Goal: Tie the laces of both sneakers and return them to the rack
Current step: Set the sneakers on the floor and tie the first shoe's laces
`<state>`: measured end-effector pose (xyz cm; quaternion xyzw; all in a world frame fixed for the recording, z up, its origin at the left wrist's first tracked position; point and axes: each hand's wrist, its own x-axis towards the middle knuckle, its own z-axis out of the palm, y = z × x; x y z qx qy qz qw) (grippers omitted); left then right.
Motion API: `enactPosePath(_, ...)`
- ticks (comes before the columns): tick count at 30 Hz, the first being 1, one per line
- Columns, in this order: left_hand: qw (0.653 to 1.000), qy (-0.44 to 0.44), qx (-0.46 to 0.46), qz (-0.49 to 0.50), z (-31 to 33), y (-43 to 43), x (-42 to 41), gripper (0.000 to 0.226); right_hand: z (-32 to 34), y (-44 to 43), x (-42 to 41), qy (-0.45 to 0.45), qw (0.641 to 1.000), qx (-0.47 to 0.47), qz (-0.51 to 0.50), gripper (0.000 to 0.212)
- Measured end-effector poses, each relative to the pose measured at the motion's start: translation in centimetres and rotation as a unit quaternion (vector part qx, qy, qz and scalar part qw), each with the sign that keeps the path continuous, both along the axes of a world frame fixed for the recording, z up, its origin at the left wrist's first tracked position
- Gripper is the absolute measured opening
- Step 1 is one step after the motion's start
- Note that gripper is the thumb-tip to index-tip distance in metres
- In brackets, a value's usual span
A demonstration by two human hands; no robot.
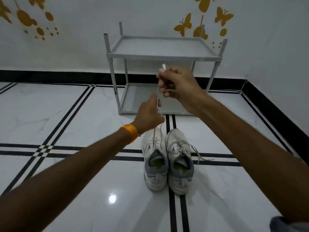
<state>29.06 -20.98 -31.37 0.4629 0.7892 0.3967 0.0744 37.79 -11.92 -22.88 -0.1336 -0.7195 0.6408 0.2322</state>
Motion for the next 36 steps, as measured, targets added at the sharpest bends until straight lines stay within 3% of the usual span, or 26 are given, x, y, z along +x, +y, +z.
enactPosePath(3,0.982,0.169,0.072,0.038,-0.9,0.5,0.7,0.035,0.5,-0.2,-0.8,0.045,0.996,-0.072,-0.033,0.016)
enactPosePath(6,0.968,0.219,0.101,0.063,-0.6,0.2,0.6,0.028,-0.3,0.9,-1.4,0.067,0.974,-0.192,-0.097,0.014)
enactPosePath(10,0.952,0.287,0.107,-0.012,-1.2,-0.8,0.1,0.014,-4.4,2.6,-1.6,-0.009,0.931,-0.334,-0.146,0.014)
enactPosePath(12,0.96,0.27,0.071,-0.031,-1.2,-0.9,0.0,0.013,-6.6,2.9,-1.6,-0.062,0.92,-0.353,-0.158,0.018)
enactPosePath(13,0.974,0.221,0.04,-0.029,-0.9,-0.8,-0.1,0.015,-7.5,2.9,-1.5,-0.087,0.918,-0.357,-0.148,0.02)
enactPosePath(14,0.993,0.114,0.002,-0.031,-0.2,-0.7,-0.2,0.018,-8.1,2.7,-1.2,-0.116,0.92,-0.352,-0.127,0.02)
enactPosePath(15,0.997,-0.053,-0.039,-0.044,0.7,-0.6,-0.2,0.02,-8.6,2.5,-1.0,-0.147,0.926,-0.331,-0.106,0.016)
enactPosePath(16,0.967,-0.239,-0.078,-0.051,1.5,-0.6,-0.5,0.02,-8.7,2.2,-0.7,-0.176,0.936,-0.291,-0.093,0.01)
enactPosePath(17,0.915,-0.388,-0.102,-0.04,2.0,-0.6,-0.8,0.021,-8.7,1.8,-0.5,-0.196,0.947,-0.238,-0.094,0.017)
enactPosePath(18,0.873,-0.477,-0.098,-0.02,2.2,-0.6,-1.3,0.021,-8.6,1.6,-0.1,-0.194,0.957,-0.192,-0.1,0.026)
enactPosePath(20,0.833,-0.551,-0.048,0.012,2.1,-0.6,-2.3,0.023,-7.7,0.8,0.7,-0.151,0.975,-0.134,-0.092,0.035)
enactPosePath(23,0.825,-0.564,-0.001,0.031,1.6,-0.7,-2.7,0.027,-5.9,-0.7,1.5,-0.138,0.99,0.001,-0.01,0.036)
enactPosePath(26,0.845,-0.534,-0.007,0.016,1.3,-0.8,-2.3,0.029,-6.6,-0.8,0.7,-0.154,0.978,0.134,-0.032,0.026)
enactPosePath(29,0.866,-0.5,-0.009,0.012,1.2,-0.8,-2.1,0.025,-7.1,0.1,0.4,-0.162,0.97,0.172,-0.056,0.024)
enactPosePath(33,0.907,-0.421,-0.019,0.014,1.3,-0.9,-1.8,0.02,-7.7,0.7,0.6,-0.193,0.964,0.184,-0.008,0.03)
enactPosePath(36,0.932,-0.361,-0.023,0.026,1.4,-0.5,-1.2,0.019,-8.3,0.9,0.8,-0.129,0.952,0.255,-0.107,0.032)
